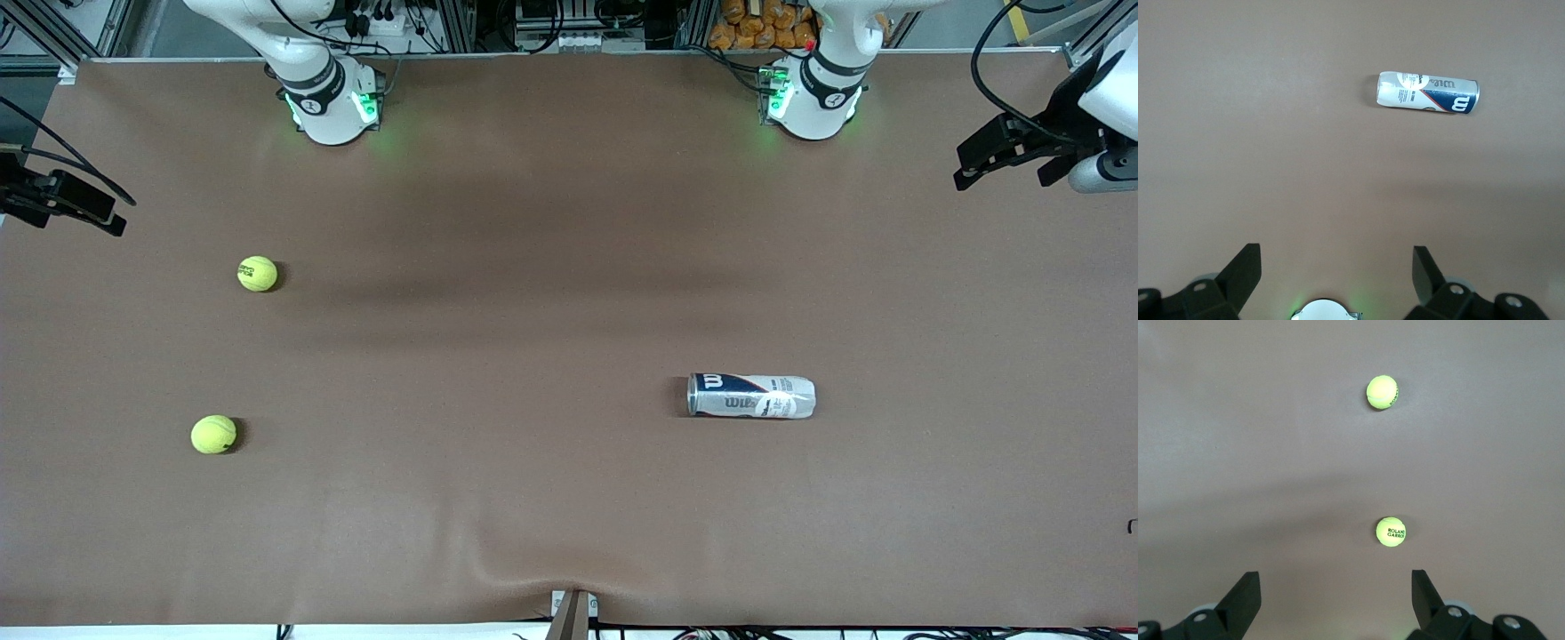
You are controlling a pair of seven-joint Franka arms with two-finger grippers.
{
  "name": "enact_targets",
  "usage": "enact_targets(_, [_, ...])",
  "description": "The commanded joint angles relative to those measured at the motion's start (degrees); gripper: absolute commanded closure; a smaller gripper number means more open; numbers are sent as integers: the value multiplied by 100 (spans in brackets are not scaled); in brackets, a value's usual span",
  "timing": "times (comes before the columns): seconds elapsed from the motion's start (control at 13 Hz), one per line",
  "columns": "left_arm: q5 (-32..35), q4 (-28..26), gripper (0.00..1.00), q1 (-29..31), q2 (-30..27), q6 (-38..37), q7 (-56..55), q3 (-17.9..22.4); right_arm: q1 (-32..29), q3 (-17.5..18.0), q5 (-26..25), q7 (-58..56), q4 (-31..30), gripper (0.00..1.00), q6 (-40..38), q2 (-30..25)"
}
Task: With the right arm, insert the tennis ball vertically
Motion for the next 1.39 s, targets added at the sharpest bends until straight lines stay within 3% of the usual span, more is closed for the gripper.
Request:
enact_targets(0.0, [51, -12, 0, 0, -88, -66, -9, -31, -31, 50, -65, -49, 63, 0, -32, -12])
enact_targets(1.31, [51, -21, 0, 35, -36, -66, 35, -5, -40, 41, -65, -58, 10, 0, 65, 32])
